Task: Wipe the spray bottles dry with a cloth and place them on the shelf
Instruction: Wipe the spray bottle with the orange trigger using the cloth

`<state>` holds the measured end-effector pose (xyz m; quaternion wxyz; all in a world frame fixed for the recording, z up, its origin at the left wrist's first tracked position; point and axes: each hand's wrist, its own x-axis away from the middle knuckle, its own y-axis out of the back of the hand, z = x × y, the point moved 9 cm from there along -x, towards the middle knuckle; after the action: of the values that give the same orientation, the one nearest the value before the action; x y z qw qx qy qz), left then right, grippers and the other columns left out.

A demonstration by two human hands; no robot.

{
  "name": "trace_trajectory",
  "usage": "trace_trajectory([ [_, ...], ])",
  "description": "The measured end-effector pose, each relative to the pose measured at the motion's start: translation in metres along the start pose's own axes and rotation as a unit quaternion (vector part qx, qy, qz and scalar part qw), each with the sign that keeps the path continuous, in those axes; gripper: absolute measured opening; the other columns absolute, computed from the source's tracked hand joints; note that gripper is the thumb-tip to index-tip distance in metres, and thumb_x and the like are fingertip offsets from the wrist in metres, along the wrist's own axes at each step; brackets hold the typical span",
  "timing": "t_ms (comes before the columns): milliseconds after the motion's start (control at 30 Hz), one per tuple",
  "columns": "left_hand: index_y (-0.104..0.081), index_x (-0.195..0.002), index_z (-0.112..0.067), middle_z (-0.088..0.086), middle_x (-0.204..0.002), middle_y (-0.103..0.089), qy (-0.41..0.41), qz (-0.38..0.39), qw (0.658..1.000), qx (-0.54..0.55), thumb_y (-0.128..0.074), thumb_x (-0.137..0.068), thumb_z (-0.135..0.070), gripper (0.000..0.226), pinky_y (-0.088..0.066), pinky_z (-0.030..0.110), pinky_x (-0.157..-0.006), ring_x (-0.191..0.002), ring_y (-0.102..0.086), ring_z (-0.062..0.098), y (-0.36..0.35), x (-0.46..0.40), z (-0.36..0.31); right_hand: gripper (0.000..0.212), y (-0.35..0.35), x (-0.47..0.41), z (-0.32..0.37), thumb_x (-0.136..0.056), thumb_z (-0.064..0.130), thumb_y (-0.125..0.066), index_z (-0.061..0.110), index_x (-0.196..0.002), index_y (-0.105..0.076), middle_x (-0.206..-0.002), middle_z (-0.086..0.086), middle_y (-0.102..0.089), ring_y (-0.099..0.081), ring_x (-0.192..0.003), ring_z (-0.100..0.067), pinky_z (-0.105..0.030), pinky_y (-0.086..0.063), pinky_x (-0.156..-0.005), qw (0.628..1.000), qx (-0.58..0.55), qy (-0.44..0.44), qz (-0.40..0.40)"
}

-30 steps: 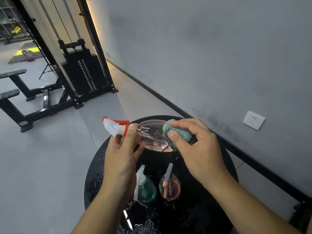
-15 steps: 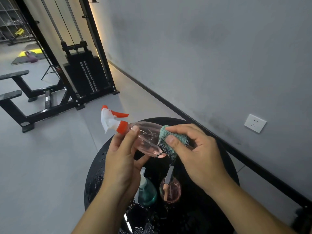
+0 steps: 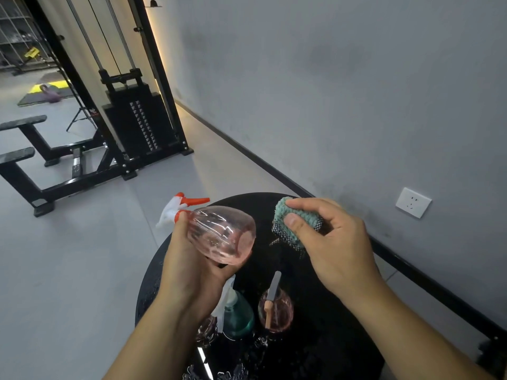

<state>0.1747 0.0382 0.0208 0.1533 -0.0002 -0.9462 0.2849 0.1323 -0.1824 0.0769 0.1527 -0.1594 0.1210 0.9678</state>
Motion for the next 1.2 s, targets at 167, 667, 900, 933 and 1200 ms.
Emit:
trace_trajectory([
  [167,-0.074,-0.119,-0.016,0.013,-0.122,-0.079,-0.003,0.028,0.999,-0.045,-0.078,-0.088,-0.036,0.037,-0.063,0.043,-0.084,-0.107,-0.078,0.027,0.001,-0.002,0.0,0.022,0.007,0.0,0.009,-0.092,0.02,-0.075,0.037,-0.106,-0.075,-0.111,0.021,-0.067,-0.064,-0.109,0.002,-0.017,-0.058,-0.085,0.997,0.061,0.049,-0.018],
  [667,-0.059,-0.14,-0.016,0.016,-0.125,-0.077,0.038,0.024,0.991,-0.124,-0.089,-0.075,-0.031,0.073,-0.062,0.051,-0.093,-0.109,-0.078,0.036,0.008,0.005,0.014,0.025,0.011,0.006,0.013,-0.092,0.013,-0.075,0.022,-0.115,-0.077,-0.116,0.011,-0.06,-0.059,-0.114,-0.003,-0.011,-0.051,-0.094,0.973,0.183,0.141,-0.028],
  [900,-0.063,-0.135,-0.013,0.02,-0.118,-0.078,0.04,0.032,0.993,-0.11,-0.07,-0.083,-0.031,0.056,-0.063,0.045,-0.084,-0.097,-0.079,0.03,0.009,0.011,0.015,0.026,0.011,0.007,0.016,-0.092,0.013,-0.075,0.02,-0.118,-0.076,-0.117,0.011,-0.06,-0.059,-0.116,-0.007,-0.014,-0.052,-0.096,0.966,0.204,0.156,-0.024],
  [933,-0.063,-0.135,-0.011,0.021,-0.118,-0.077,0.045,0.033,0.992,-0.11,-0.07,-0.081,-0.032,0.058,-0.063,0.045,-0.08,-0.095,-0.078,0.031,0.01,0.013,0.017,0.027,0.01,0.008,0.016,-0.092,0.013,-0.075,0.02,-0.118,-0.076,-0.118,0.012,-0.059,-0.059,-0.116,-0.008,-0.013,-0.052,-0.095,0.966,0.207,0.157,-0.022],
  [1200,-0.063,-0.135,-0.022,0.01,-0.116,-0.08,0.008,0.035,0.977,-0.208,-0.093,-0.061,-0.031,0.081,-0.063,0.04,-0.084,-0.098,-0.08,0.027,0.013,0.021,0.017,0.026,0.005,0.008,0.022,-0.093,0.016,-0.074,0.021,-0.118,-0.076,-0.118,0.011,-0.06,-0.059,-0.116,-0.008,-0.016,-0.055,-0.094,0.967,0.199,0.159,-0.017],
])
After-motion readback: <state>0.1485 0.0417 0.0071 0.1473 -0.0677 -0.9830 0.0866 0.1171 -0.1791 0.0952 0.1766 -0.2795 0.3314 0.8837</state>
